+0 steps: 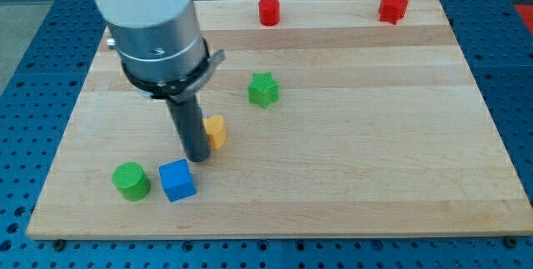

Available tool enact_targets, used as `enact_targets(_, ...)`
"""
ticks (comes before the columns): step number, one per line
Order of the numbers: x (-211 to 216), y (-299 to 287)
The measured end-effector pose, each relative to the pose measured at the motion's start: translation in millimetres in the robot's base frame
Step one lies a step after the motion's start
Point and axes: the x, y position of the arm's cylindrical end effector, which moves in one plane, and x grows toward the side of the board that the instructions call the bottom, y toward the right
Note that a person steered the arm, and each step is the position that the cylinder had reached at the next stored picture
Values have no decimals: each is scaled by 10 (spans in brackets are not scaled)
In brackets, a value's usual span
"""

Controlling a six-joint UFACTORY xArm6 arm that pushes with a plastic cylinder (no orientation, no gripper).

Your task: Point your arm at bottom left

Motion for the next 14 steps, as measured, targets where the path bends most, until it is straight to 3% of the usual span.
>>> enact_targets(3,756,43)
enact_targets(9,108,-597)
enact_targets(11,49,-577)
enact_targets(14,-383,-559)
